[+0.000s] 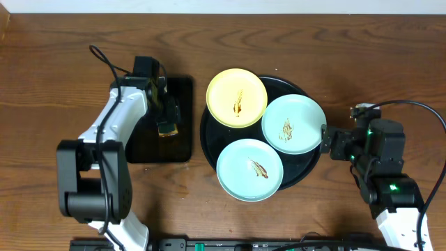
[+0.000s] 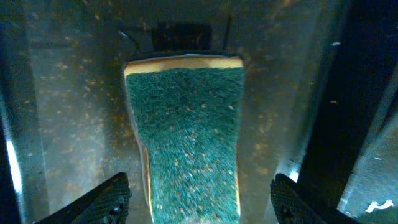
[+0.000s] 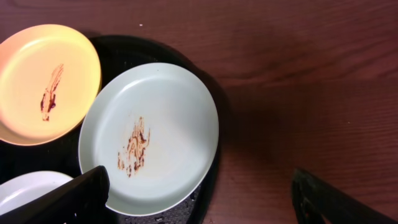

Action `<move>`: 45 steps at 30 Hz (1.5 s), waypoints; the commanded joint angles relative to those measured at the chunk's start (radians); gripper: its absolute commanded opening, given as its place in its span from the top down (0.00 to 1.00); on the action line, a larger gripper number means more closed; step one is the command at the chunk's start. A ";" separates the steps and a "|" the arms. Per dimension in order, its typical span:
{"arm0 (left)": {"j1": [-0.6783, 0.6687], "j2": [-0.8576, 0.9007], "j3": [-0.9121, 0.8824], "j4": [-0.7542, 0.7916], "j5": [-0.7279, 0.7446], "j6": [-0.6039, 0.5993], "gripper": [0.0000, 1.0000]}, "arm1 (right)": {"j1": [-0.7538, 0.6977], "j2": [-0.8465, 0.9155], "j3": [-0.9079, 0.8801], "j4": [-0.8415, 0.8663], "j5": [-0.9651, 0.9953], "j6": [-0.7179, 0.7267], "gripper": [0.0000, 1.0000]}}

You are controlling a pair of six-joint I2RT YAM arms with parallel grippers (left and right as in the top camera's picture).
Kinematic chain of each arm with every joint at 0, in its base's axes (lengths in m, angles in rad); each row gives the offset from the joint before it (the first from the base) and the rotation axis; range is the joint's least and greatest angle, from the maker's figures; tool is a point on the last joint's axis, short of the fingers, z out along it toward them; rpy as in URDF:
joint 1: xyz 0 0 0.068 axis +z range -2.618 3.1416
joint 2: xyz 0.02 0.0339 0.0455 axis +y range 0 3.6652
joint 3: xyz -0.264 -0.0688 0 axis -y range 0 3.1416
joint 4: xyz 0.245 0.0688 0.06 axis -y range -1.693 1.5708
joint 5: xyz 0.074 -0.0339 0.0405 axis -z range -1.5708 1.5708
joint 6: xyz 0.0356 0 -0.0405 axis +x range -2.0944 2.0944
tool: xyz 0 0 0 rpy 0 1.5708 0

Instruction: Clean dirty plates on tray and stack at the side

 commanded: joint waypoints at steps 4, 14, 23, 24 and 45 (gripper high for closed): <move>0.001 0.045 0.015 0.007 -0.010 -0.002 0.29 | 0.011 0.000 0.020 0.000 0.009 0.011 0.10; 0.001 0.048 0.015 0.021 -0.010 -0.003 0.41 | 0.011 0.000 0.020 -0.002 0.009 0.011 0.10; 0.001 0.048 0.015 0.028 -0.014 -0.006 0.46 | 0.011 0.000 0.020 -0.003 0.008 0.011 0.10; 0.001 0.048 0.015 0.028 -0.015 -0.006 0.46 | 0.011 0.000 0.020 -0.003 0.008 0.011 0.10; -0.055 0.048 -0.040 0.084 -0.119 -0.051 0.54 | 0.011 0.000 0.020 -0.009 0.008 0.018 0.11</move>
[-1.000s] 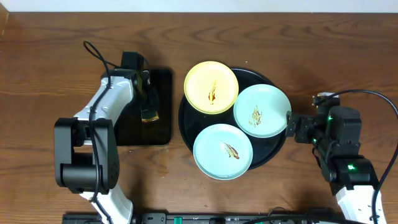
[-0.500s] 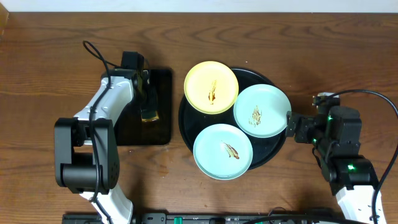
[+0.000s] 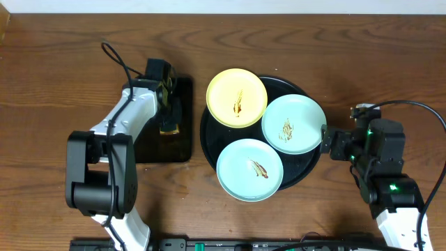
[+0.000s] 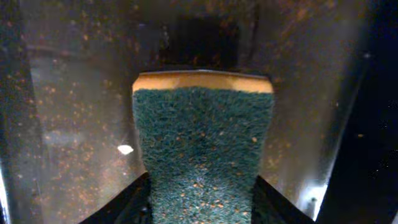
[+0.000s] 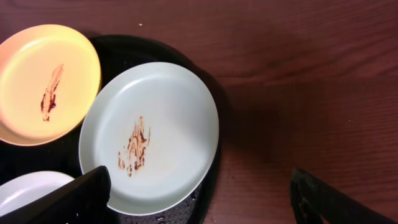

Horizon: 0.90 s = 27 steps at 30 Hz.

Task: Clean dirty plates on tray and stack at the side
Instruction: 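Close the left gripper on the green-and-yellow sponge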

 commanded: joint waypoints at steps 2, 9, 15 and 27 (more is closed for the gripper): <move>-0.002 0.010 -0.017 0.009 -0.016 -0.013 0.54 | 0.011 0.000 0.020 -0.007 0.008 0.011 0.11; -0.002 0.026 -0.017 0.020 -0.016 -0.015 0.63 | 0.011 0.000 0.020 -0.014 0.008 0.011 0.12; -0.002 0.058 -0.017 0.021 -0.016 -0.029 0.73 | 0.011 0.000 0.020 -0.017 0.008 0.011 0.11; 0.000 0.034 0.003 -0.032 -0.017 -0.028 0.92 | 0.011 0.000 0.020 -0.029 0.015 0.011 0.17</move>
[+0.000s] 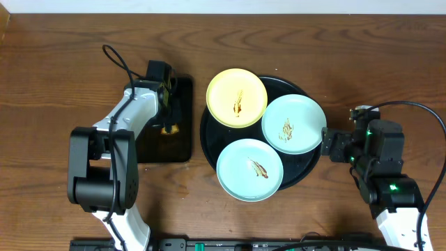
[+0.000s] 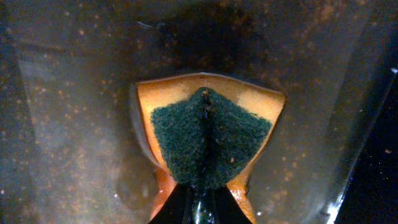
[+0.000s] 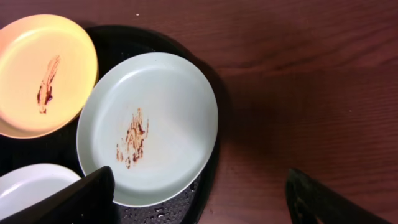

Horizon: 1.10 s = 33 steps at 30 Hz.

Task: Clean dirty plates on tray and stack at the side
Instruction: 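Close the left gripper on the green-and-yellow sponge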

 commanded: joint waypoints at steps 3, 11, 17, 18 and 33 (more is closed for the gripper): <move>0.003 -0.032 0.006 -0.063 -0.012 -0.012 0.93 | 0.011 0.000 0.020 0.013 0.014 0.010 0.19; 0.003 -0.041 -0.027 -0.028 -0.013 -0.013 0.92 | 0.011 0.000 0.020 0.051 0.014 0.010 0.19; 0.003 -0.042 -0.061 0.000 -0.011 0.028 0.92 | 0.011 0.001 0.019 0.013 0.014 0.010 0.19; 0.003 -0.048 -0.056 -0.018 -0.012 0.046 0.93 | 0.011 0.004 0.019 0.005 0.014 0.010 0.19; 0.005 -0.142 -0.025 -0.054 -0.011 0.065 0.93 | 0.011 0.248 0.069 0.066 0.011 0.010 0.22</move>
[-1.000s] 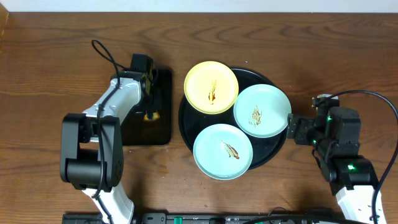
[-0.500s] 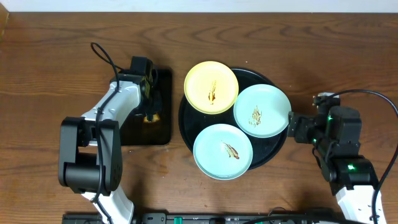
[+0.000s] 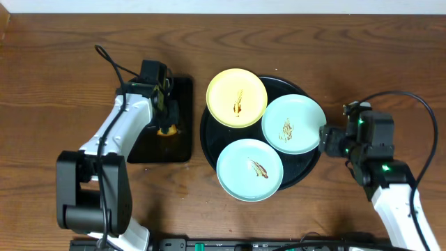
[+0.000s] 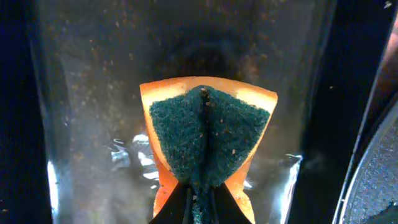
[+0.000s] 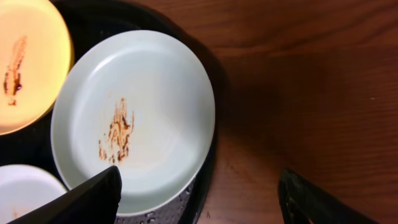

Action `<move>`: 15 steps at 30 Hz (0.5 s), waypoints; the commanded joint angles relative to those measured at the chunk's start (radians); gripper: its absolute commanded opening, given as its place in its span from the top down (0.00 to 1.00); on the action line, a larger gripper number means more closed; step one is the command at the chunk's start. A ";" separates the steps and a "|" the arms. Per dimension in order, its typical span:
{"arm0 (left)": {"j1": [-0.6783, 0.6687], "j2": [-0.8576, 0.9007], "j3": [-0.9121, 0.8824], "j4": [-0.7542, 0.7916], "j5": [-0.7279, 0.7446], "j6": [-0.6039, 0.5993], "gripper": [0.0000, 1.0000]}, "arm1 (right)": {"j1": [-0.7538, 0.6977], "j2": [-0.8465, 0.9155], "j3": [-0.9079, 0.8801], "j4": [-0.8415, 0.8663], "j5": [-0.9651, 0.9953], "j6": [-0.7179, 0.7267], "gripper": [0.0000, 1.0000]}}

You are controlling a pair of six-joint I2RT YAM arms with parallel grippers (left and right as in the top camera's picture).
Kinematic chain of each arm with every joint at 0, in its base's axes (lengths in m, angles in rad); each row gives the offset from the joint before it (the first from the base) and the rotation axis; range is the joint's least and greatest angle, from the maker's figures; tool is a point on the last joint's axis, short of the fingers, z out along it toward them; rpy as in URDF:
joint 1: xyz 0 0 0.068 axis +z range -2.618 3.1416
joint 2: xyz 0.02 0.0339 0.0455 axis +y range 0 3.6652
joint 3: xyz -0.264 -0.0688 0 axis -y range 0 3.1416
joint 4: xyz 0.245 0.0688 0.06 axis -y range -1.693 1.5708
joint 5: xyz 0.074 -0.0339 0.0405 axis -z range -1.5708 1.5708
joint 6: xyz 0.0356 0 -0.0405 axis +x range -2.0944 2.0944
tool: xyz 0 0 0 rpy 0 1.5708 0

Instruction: Clean dirty plates on tray and stack at the side

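Note:
A round black tray [image 3: 307, 166] carries three plates, each with a brown smear: a yellow plate [image 3: 237, 97], a pale green plate [image 3: 293, 124] and a pale blue plate [image 3: 249, 169]. My left gripper [image 4: 200, 198] is shut on an orange sponge [image 4: 208, 134], which is folded with its green scouring face outward. It hangs over a wet black dish [image 3: 182, 94]. My right gripper [image 5: 199, 199] is open, with one finger over the near rim of the pale green plate [image 5: 134, 121] and the other over bare wood.
The black dish [image 4: 81, 124] with a wet floor lies left of the tray. In the right wrist view the tray's rim [image 5: 208, 168] meets brown tabletop [image 5: 311, 93]. The yellow plate [image 5: 25, 62] overhangs the tray's far left edge.
My left gripper, still shut on the folded sponge, is now a little higher above the dish. My right gripper has shifted slightly along the tray's right edge and is still open.
At first my left gripper was open above the flat sponge in the dish. Then its fingers stood at the sponge's sides. Then they were shut with the sponge folded between them, and now it hangs slightly higher. My right gripper stayed open by the pale green plate.

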 commanded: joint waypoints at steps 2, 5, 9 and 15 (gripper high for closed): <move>0.005 0.029 0.012 0.005 -0.011 -0.010 0.92 | 0.011 0.098 0.046 0.029 0.010 0.010 0.23; 0.005 0.057 0.011 0.007 -0.008 -0.010 0.92 | 0.011 0.174 0.046 0.074 0.010 0.030 0.27; 0.005 0.084 0.011 0.008 -0.005 -0.010 0.92 | 0.011 0.266 0.046 0.148 0.014 0.039 0.30; 0.005 0.095 0.011 0.008 -0.001 -0.011 0.92 | 0.011 0.389 0.046 0.214 0.014 0.045 0.42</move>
